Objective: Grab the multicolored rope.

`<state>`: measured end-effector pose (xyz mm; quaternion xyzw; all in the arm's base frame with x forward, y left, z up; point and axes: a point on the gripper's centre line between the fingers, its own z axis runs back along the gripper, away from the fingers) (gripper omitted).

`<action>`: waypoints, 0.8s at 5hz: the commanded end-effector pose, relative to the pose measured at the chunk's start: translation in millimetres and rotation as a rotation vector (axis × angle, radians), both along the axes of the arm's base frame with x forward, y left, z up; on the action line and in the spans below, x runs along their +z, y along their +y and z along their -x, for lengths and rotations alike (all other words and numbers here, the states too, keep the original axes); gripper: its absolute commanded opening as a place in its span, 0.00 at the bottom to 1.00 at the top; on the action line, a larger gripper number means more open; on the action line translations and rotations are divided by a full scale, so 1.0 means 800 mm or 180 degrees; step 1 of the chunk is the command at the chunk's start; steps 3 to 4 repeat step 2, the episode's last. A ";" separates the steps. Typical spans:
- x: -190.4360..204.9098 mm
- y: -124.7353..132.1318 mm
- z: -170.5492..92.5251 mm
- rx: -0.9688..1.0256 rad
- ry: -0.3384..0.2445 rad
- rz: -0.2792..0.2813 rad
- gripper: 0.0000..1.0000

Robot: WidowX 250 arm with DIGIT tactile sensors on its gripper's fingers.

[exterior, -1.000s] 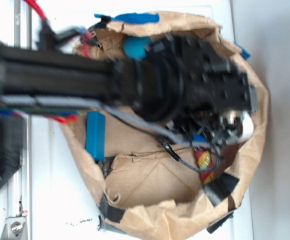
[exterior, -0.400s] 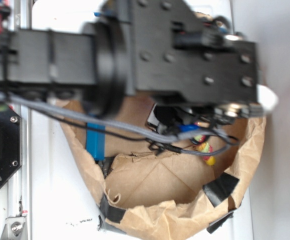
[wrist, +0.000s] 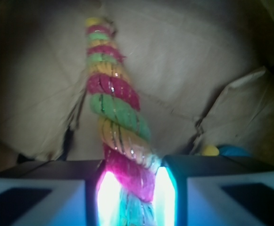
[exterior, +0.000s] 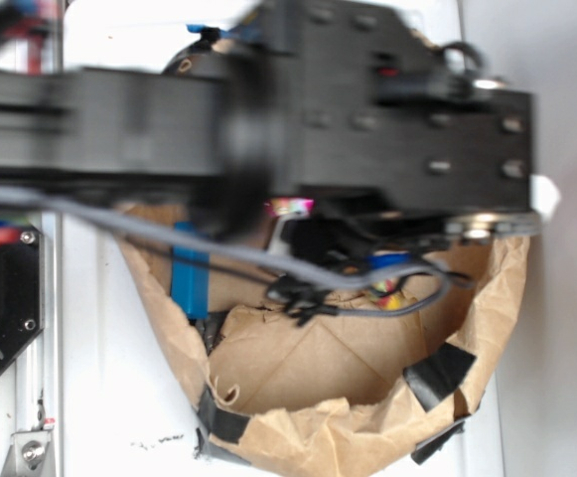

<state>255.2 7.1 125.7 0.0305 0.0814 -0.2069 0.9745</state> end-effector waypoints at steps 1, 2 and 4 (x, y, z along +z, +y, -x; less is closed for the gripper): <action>0.048 -0.006 -0.011 0.0095 -0.0583 0.0188 0.00; 0.045 -0.006 -0.012 0.0091 -0.0616 0.0200 0.00; 0.045 -0.006 -0.012 0.0091 -0.0616 0.0200 0.00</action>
